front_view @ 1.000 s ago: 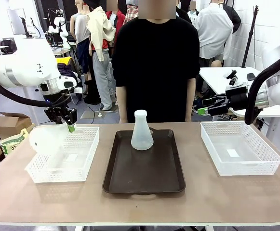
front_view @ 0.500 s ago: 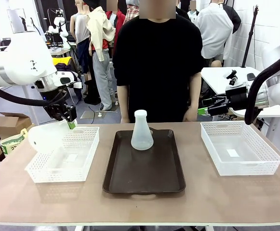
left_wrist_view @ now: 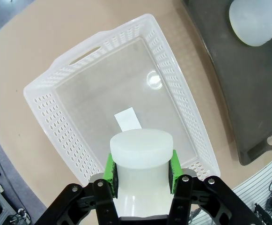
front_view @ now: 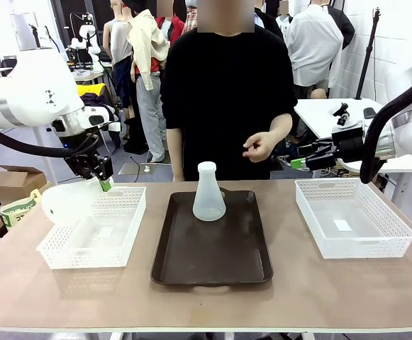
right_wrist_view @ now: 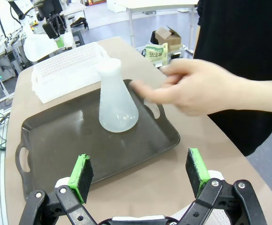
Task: Prepare the laboratory tools.
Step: Place the picked Big flask upright in the Handle tray as directed by the person.
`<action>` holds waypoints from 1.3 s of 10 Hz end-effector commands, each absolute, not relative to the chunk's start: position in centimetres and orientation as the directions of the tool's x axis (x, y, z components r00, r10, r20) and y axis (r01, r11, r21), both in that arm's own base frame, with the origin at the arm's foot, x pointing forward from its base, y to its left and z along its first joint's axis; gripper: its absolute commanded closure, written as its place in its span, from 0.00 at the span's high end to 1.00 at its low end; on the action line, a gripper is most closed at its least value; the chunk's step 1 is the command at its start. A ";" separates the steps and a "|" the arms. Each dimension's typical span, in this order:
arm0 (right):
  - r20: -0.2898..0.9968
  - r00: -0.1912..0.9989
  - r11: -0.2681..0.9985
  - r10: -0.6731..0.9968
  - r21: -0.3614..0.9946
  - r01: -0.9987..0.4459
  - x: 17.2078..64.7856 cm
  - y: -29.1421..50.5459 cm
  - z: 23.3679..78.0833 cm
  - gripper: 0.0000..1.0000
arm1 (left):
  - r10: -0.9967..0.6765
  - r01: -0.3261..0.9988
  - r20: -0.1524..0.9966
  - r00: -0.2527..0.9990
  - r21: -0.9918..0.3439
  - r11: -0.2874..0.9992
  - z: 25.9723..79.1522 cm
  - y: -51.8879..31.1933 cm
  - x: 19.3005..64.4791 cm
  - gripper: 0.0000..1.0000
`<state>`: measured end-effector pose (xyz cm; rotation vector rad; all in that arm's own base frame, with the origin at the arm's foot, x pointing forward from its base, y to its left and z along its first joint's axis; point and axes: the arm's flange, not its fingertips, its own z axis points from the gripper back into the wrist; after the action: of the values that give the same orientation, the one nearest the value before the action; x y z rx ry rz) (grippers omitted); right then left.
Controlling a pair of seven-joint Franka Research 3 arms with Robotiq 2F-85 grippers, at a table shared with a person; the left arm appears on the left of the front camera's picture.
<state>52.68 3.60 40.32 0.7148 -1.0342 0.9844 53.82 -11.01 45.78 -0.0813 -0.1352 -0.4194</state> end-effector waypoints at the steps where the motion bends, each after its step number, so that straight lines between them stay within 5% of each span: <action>1: 0.927 0.185 0.405 0.327 0.039 -0.913 52.6 3.6 40.4 1.00 | -0.399 0.410 0.150 0.905 -0.050 0.911 46.0 -11.0 54.0 0.00; 12: 0.927 0.185 0.405 0.327 0.039 -0.913 52.6 3.6 40.4 1.00 | -0.400 0.411 0.148 0.905 -0.051 0.910 45.8 -11.0 53.8 0.00; 13: 0.927 0.185 0.405 0.327 0.039 -0.913 52.6 3.6 40.4 1.00 | -0.481 0.502 0.191 0.856 -0.085 0.860 46.1 -12.1 53.5 0.00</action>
<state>52.68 3.60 40.32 0.7147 -1.0342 0.9843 53.76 -11.42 45.83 -0.0923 -0.1393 -0.4483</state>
